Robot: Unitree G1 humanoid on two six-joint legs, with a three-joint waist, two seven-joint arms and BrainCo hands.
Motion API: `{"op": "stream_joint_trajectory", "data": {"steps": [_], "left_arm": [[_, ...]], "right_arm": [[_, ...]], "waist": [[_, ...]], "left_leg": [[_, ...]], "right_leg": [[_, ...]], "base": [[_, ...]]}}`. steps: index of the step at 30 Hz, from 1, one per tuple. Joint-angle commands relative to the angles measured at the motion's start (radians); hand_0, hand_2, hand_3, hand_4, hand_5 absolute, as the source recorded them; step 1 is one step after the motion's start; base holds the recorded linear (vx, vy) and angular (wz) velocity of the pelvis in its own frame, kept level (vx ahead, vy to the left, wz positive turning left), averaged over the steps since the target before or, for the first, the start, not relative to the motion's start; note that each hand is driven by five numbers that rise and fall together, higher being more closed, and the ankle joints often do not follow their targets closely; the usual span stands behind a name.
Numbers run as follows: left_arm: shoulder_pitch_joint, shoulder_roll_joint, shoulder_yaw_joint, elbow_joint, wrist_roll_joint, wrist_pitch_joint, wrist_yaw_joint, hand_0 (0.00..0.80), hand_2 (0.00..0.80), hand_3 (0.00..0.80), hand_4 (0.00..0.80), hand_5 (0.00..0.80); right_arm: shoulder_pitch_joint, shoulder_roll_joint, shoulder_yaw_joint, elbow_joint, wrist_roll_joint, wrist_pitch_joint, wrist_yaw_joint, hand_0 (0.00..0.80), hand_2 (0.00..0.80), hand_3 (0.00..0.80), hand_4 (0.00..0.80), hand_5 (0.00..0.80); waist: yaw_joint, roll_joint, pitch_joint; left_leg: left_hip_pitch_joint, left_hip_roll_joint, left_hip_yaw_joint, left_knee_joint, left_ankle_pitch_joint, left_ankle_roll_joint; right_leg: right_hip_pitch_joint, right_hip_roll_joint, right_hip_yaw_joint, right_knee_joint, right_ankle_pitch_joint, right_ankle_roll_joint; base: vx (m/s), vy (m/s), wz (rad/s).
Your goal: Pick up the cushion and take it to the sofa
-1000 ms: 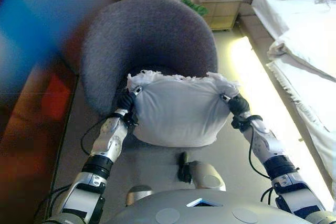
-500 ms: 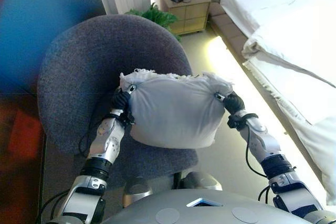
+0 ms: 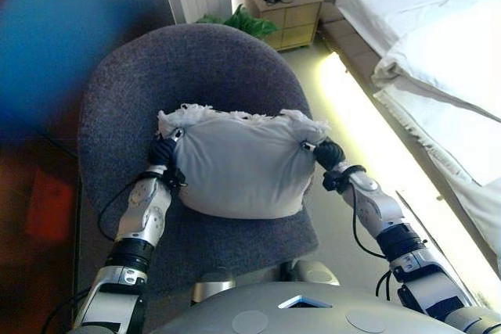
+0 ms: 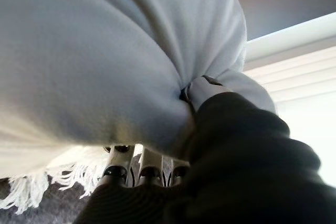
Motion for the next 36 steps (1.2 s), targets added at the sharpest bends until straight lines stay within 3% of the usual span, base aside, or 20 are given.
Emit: {"op": "stream_joint_trajectory", "data": {"steps": [1, 3, 5, 9, 13, 16, 21, 22, 24, 36], "left_arm": [[-0.168, 0.005, -0.060, -0.003, 0.036, -0.069, 0.018, 0.800, 0.800, 0.800, 0.800, 0.800], [-0.209, 0.013, -0.074, 0.027, 0.016, -0.067, 0.024, 0.800, 0.800, 0.800, 0.800, 0.800], [-0.259, 0.016, -0.092, 0.034, 0.016, -0.072, 0.051, 0.800, 0.800, 0.800, 0.800, 0.800], [-0.510, 0.056, -0.112, 0.114, -0.040, -0.120, 0.116, 0.800, 0.800, 0.800, 0.800, 0.800], [-0.676, 0.088, -0.134, 0.171, -0.070, -0.167, 0.143, 0.800, 0.800, 0.800, 0.800, 0.800], [-0.729, 0.085, -0.140, 0.176, -0.068, -0.171, 0.171, 0.800, 0.800, 0.800, 0.800, 0.800], [-0.794, 0.076, -0.160, 0.227, -0.044, -0.150, 0.181, 0.800, 0.800, 0.800, 0.800, 0.800], [-0.811, 0.075, -0.165, 0.245, -0.039, -0.141, 0.183, 0.800, 0.800, 0.800, 0.800, 0.800], [-0.839, 0.076, -0.170, 0.265, -0.057, -0.125, 0.189, 0.800, 0.800, 0.800, 0.800, 0.800], [-1.052, 0.146, -0.253, 0.413, -0.063, -0.089, 0.207, 0.800, 0.800, 0.800, 0.800, 0.800]], "right_arm": [[-0.161, 0.089, 0.034, -0.027, 0.056, -0.069, -0.011, 0.800, 0.800, 0.800, 0.800, 0.800], [-0.195, 0.103, 0.058, -0.005, 0.039, -0.075, -0.037, 0.800, 0.800, 0.800, 0.800, 0.800], [-0.256, 0.111, 0.080, 0.010, 0.028, -0.073, -0.058, 0.800, 0.800, 0.800, 0.800, 0.800], [-0.541, 0.089, 0.097, 0.094, 0.067, -0.061, -0.087, 0.800, 0.800, 0.800, 0.800, 0.800], [-0.700, 0.020, 0.135, 0.161, 0.096, -0.106, -0.045, 0.800, 0.800, 0.800, 0.800, 0.800], [-0.749, -0.003, 0.153, 0.149, 0.097, -0.096, -0.048, 0.800, 0.800, 0.800, 0.800, 0.800], [-0.799, 0.002, 0.166, 0.198, 0.141, -0.102, -0.047, 0.800, 0.800, 0.800, 0.800, 0.800], [-0.804, 0.001, 0.165, 0.216, 0.166, -0.097, -0.045, 0.800, 0.800, 0.800, 0.800, 0.800], [-0.811, 0.003, 0.162, 0.245, 0.183, -0.100, -0.045, 0.800, 0.800, 0.800, 0.800, 0.800], [-0.958, -0.017, 0.185, 0.352, 0.187, -0.123, -0.066, 0.800, 0.800, 0.800, 0.800, 0.800]], "waist": [[0.020, -0.017, -0.034], [0.025, -0.022, -0.015], [0.022, -0.034, 0.013], [0.027, -0.038, 0.132], [0.030, -0.028, 0.212], [0.025, -0.019, 0.244], [0.018, -0.011, 0.266], [0.017, -0.008, 0.270], [0.014, -0.006, 0.276], [-0.011, 0.021, 0.278]], "left_leg": [[-0.093, -0.027, -0.049, 0.160, -0.096, 0.052], [-0.098, -0.035, -0.066, 0.189, -0.110, 0.055], [-0.116, -0.036, -0.078, 0.241, -0.141, 0.042], [-0.333, -0.024, -0.102, 0.454, -0.200, 0.033], [-0.470, 0.007, -0.118, 0.550, -0.203, 0.009], [-0.530, 0.004, -0.123, 0.601, -0.213, 0.006], [-0.587, 0.011, -0.114, 0.711, -0.271, 0.015], [-0.581, 0.019, -0.116, 0.750, -0.316, 0.010], [-0.585, 0.023, -0.116, 0.782, -0.339, 0.008], [-0.563, 0.026, -0.109, 0.768, -0.331, -0.018]], "right_leg": [[-0.042, -0.156, -0.011, 0.218, 0.005, 0.081], [-0.082, -0.197, 0.003, 0.242, 0.052, 0.081], [-0.119, -0.199, 0.013, 0.167, 0.060, 0.095], [-0.277, -0.201, 0.035, 0.235, 0.038, 0.104], [-0.370, -0.196, 0.030, 0.283, 0.020, 0.098], [-0.442, -0.208, 0.038, 0.358, -0.007, 0.093], [-0.504, -0.223, 0.055, 0.485, -0.060, 0.079], [-0.501, -0.225, 0.064, 0.530, -0.099, 0.084], [-0.502, -0.232, 0.070, 0.559, -0.119, 0.086], [-0.467, -0.252, 0.069, 0.535, -0.126, 0.095]], "base": [[0.014, 0.099, -0.01], [0.090, 0.018, 0.01], [0.049, -0.089, -0.02], [-0.408, -0.088, -0.04], [-0.302, -0.049, -0.16], [-0.117, 0.062, -0.20], [0.010, 0.030, 0.02], [0.131, -0.021, 0.13], [0.111, -0.035, -0.01], [0.054, -0.002, -0.02]]}}
